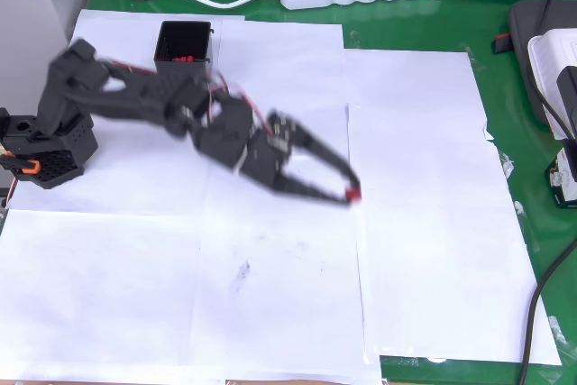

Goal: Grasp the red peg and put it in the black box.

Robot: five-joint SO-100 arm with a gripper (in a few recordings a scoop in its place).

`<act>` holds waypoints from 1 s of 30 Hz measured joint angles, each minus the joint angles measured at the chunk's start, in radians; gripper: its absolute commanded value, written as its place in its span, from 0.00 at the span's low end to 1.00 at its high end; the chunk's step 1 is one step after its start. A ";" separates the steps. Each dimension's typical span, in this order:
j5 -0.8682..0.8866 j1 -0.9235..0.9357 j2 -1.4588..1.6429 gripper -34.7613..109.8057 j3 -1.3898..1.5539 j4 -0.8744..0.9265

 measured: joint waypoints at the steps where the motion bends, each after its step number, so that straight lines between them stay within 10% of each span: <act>1: 0.000 -0.026 -0.035 0.24 -0.023 0.031; 16: 0.054 -0.466 -0.396 0.24 -0.272 0.646; 30: 0.192 -0.946 -0.428 0.24 -0.489 0.830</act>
